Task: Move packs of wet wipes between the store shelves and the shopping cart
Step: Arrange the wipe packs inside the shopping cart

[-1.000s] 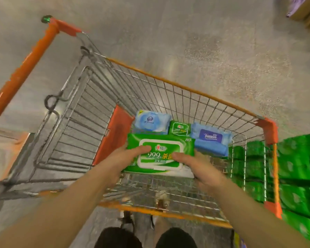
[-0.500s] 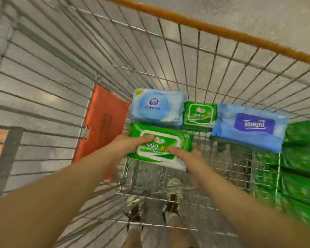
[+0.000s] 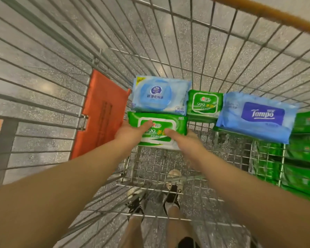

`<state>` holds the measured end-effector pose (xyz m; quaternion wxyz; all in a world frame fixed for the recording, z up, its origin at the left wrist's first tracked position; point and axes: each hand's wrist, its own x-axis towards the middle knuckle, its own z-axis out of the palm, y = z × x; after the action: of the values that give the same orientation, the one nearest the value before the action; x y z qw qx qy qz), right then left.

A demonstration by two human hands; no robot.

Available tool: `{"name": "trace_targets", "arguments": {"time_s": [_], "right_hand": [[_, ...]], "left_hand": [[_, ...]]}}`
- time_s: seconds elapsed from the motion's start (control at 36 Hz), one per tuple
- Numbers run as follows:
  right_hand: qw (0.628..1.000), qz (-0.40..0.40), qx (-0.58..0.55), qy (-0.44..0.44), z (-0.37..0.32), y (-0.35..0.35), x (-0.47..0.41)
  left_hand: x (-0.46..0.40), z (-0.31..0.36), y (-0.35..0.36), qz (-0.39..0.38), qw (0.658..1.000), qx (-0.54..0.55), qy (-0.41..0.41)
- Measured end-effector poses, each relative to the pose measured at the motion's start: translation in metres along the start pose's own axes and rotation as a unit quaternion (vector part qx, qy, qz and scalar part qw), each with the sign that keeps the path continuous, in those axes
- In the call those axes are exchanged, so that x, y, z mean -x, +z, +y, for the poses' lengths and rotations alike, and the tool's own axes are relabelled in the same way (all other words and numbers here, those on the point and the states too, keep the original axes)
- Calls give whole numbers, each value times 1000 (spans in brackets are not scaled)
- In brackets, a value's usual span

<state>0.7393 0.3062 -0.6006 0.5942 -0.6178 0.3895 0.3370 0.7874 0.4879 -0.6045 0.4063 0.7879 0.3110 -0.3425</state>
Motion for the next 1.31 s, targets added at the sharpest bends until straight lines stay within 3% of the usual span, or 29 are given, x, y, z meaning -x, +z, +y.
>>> {"name": "trace_targets", "arguments": {"time_s": [0.14,0.28,0.53,0.72,0.92,1.11,1.31], "right_hand": [[969,40,241,-36,-22,-7,38],[923,82,354,-124,-40,-30,73],[840,126,497,-179,-101,-52,188],[834,142,506,-168,-126,-69,279],[811,214,509,-193,-133,-91,380],[793,331,470,-200,-103,-130,479],[768,432,437,-182,-51,-174,590]], "left_hand": [[33,11,-11,27,990,-132,39],[78,25,-46,9,965,-216,148],[163,76,-116,12,862,-425,278],[231,130,-163,20,808,-469,356],[310,183,-179,25,745,-491,452],[413,221,-152,1,678,-503,536],[529,227,-106,-23,589,-494,639]]}}
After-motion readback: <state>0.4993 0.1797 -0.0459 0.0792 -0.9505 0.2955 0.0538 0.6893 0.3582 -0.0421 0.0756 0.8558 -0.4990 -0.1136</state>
